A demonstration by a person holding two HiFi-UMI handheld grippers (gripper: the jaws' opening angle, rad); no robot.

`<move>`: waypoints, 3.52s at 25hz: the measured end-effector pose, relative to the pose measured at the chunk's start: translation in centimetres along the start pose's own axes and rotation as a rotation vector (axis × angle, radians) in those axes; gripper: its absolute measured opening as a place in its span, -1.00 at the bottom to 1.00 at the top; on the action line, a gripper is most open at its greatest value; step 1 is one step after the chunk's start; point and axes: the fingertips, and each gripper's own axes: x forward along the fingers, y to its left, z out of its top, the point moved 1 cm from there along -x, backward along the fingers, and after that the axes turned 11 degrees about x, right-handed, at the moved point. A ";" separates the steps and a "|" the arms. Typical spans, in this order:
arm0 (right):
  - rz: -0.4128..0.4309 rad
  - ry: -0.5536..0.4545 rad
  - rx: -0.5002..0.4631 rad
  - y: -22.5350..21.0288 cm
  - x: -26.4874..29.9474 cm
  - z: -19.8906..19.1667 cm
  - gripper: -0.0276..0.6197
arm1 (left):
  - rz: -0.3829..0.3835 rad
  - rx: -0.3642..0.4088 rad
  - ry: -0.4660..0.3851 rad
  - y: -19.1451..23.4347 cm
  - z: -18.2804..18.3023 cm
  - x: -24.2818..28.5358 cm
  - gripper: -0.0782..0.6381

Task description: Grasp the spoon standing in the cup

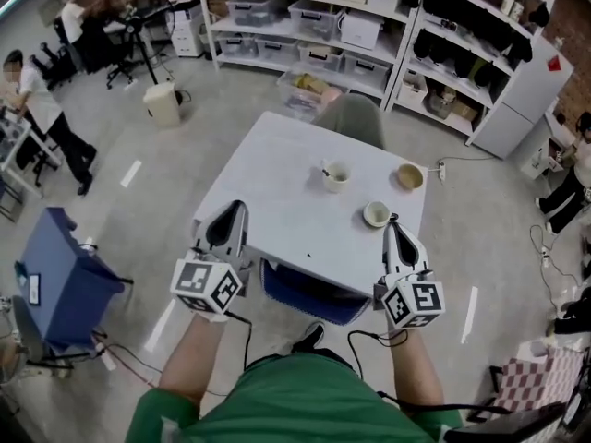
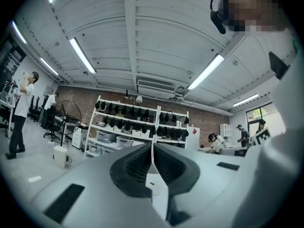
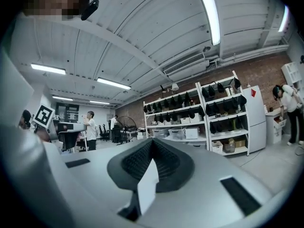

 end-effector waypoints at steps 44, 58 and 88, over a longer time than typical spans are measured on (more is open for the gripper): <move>-0.720 -0.045 0.083 -11.0 0.7 -3.7 -0.85 | -0.417 -0.737 0.905 -3.7 -35.5 38.8 -0.22; -0.698 -0.046 0.104 -11.4 0.6 -6.4 -0.85 | -0.393 -0.653 0.933 -3.7 -37.7 38.9 -0.59; -0.171 0.050 0.066 -5.4 12.5 -4.5 -0.85 | -0.383 -0.695 0.396 2.4 -18.9 24.6 -0.61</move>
